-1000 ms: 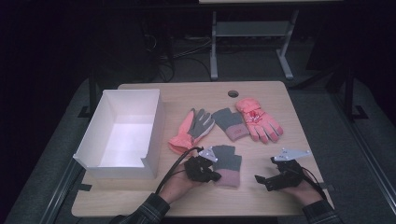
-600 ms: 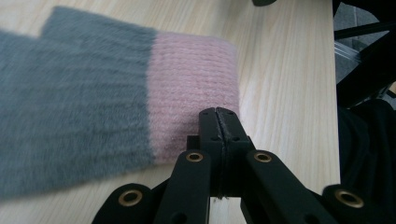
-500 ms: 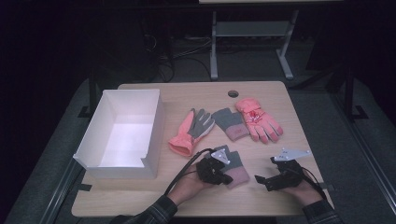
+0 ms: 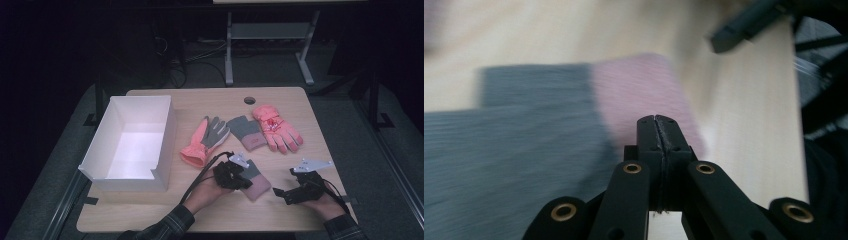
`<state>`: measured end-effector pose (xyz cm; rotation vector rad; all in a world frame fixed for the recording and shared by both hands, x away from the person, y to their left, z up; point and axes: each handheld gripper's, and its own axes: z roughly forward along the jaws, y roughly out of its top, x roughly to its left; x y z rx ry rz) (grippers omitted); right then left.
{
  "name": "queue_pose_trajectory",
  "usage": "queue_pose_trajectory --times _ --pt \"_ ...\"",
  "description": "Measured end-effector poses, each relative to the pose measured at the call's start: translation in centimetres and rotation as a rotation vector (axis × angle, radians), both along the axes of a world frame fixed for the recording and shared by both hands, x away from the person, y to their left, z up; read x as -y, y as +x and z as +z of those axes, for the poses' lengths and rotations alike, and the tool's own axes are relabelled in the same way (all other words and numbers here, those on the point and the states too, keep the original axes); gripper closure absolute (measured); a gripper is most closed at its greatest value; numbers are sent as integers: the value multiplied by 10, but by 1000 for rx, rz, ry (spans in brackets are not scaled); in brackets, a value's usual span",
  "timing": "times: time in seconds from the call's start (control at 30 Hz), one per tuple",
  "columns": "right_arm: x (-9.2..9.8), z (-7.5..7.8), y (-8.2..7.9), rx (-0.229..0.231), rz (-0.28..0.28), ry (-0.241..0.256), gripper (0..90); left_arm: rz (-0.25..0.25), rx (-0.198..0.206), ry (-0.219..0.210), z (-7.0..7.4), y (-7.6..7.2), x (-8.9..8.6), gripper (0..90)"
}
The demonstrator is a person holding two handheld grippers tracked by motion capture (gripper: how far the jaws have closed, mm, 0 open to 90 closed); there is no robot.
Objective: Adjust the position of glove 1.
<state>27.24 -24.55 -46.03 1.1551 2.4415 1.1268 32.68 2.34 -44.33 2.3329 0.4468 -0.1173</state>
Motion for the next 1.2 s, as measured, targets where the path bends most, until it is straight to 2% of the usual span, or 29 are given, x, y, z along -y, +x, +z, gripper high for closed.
queue_pose_trajectory --times 0.13,0.2,0.23,0.3,0.5,0.67,0.73,0.77,0.83,0.87,0.97,1.0,1.03,1.07,1.1,1.17,1.2 --pt "-1 0 0 -2 1 -6 15 30 -1 4 -6 11 0 897" --pt "-1 0 0 -4 1 -6 15 25 -8 38 -15 11 4 897" --pt "-1 -1 0 -4 1 -5 15 25 -8 38 -15 11 4 897" --pt "-1 -1 1 -6 -1 -4 15 27 -27 29 -17 7 4 897" --pt "0 0 0 -4 3 0 15 17 -28 44 -16 -9 -5 897" --pt "-2 0 0 -9 8 -2 15 19 -29 35 -15 -12 -9 894" --pt "-2 0 0 -16 13 -3 25 22 -26 30 -13 -12 -10 866" --pt "-2 0 -1 -20 27 -6 58 30 -15 25 -10 -12 -14 791" --pt "-2 0 -2 -30 28 -5 58 33 -8 15 -8 -12 -16 702" --pt "-3 0 -2 -26 39 -4 52 52 -6 9 -6 -12 -22 653" --pt "-4 1 -2 -30 46 -9 36 64 2 14 -5 -13 -29 508" --pt "-6 2 -3 -38 49 -15 31 68 3 6 -3 -13 -37 446" --pt "-6 2 -3 -38 49 -15 31 68 3 6 -3 -13 -37 405" --pt "-6 2 -3 -38 50 -18 29 73 7 5 -2 -14 -40 405" --pt "-6 3 -3 -36 48 -12 29 80 23 8 -1 -16 -46 341" --pt "-6 3 -4 -35 46 -13 30 82 32 10 0 -17 -50 318" --pt "-6 3 -4 -47 44 -19 30 82 40 14 0 -18 -52 264"
